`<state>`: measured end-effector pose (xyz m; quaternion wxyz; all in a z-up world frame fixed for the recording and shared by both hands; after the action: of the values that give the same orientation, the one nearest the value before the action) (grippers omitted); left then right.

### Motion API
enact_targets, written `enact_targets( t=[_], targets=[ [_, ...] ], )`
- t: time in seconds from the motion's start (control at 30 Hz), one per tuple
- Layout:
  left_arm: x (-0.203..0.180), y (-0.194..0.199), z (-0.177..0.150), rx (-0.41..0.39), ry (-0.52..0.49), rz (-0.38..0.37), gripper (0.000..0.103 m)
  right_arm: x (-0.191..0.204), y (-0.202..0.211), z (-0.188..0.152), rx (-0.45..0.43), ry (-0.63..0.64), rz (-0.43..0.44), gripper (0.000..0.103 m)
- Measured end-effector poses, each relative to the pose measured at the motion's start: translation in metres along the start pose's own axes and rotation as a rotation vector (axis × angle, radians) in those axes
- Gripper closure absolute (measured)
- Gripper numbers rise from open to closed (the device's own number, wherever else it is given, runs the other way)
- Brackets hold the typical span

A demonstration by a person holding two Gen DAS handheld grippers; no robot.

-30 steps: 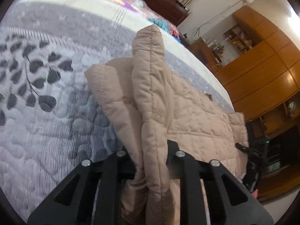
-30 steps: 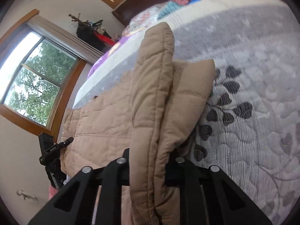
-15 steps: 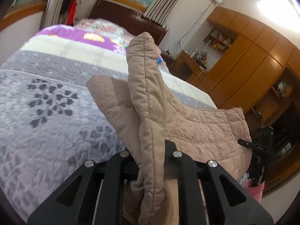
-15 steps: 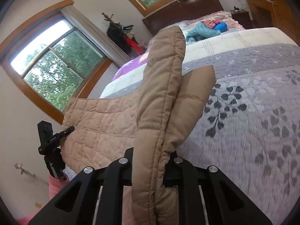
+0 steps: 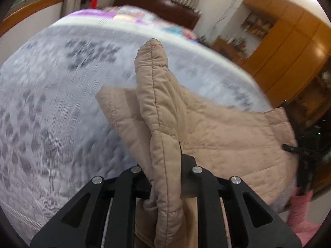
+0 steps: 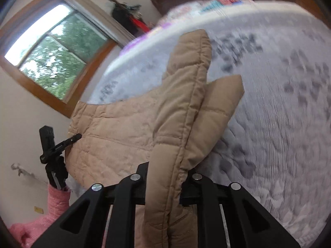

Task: Fold large clothes
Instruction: 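Lift the grasped coat edge with both tools and fold it over, then open both tools and release the folded coat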

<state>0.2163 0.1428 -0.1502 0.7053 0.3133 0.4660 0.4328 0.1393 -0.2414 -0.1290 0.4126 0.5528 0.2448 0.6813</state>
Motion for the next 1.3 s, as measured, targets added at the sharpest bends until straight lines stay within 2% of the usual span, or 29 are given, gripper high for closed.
enact_targets(
  t=[0.1, 0.13, 0.4, 0.5, 0.57, 0.7, 0.73, 0.8, 0.93, 1.0, 1.1, 1.2, 1.3],
  targets=[
    [0.02, -0.023, -0.011, 0.025, 0.026, 0.001, 0.081, -0.023, -0.019, -0.003, 0.024, -0.062, 0.024, 0.082],
    [0.023, -0.03, -0.014, 0.016, 0.007, 0.016, 0.077, -0.027, -0.024, -0.004, 0.026, -0.072, 0.027, 0.081],
    [0.02, -0.038, -0.021, -0.004, -0.026, 0.088, 0.07, -0.045, -0.042, -0.012, 0.014, -0.123, 0.09, 0.075],
    [0.022, -0.031, -0.022, 0.002, 0.001, 0.091, 0.062, -0.047, -0.034, -0.014, 0.006, -0.14, 0.093, 0.064],
    [0.024, -0.02, -0.022, 0.002, 0.027, 0.097, 0.054, -0.049, -0.024, -0.015, -0.008, -0.145, 0.06, 0.059],
    [0.032, 0.023, -0.03, -0.067, 0.059, 0.147, 0.054, -0.051, 0.013, -0.026, -0.067, -0.14, -0.045, 0.058],
    [0.035, 0.036, -0.034, -0.088, 0.071, 0.19, 0.054, -0.051, 0.023, -0.03, -0.082, -0.134, -0.08, 0.058],
    [0.033, 0.055, -0.039, -0.119, 0.072, 0.261, 0.055, -0.042, 0.039, -0.036, -0.108, -0.109, -0.13, 0.058],
    [0.001, 0.073, -0.046, -0.124, 0.035, 0.28, 0.055, 0.0, 0.058, -0.047, -0.124, -0.012, -0.215, 0.059],
    [-0.018, 0.074, -0.048, -0.136, 0.006, 0.284, 0.055, 0.022, 0.055, -0.051, -0.112, 0.043, -0.261, 0.059],
    [-0.051, 0.065, -0.053, -0.142, -0.037, 0.271, 0.054, 0.047, 0.042, -0.057, -0.086, 0.106, -0.279, 0.059],
    [-0.072, 0.047, -0.059, -0.122, -0.074, 0.241, 0.054, 0.057, 0.028, -0.062, -0.055, 0.14, -0.281, 0.06],
    [-0.077, 0.028, -0.061, -0.105, -0.09, 0.269, 0.054, 0.057, 0.016, -0.065, -0.033, 0.134, -0.293, 0.06]
  ],
)
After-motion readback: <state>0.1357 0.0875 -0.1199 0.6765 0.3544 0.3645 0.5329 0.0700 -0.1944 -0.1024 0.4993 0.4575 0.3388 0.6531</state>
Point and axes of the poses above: each gripper's, at about its wrist camera, not at the fingertips, and y roughly against the way its jaws point, x to its left, z to its top, the point moved 5 cm from there along -y, roughly the way its jaws point, and after that the axes turned 12 degrees about x, right-handed, at the moved point
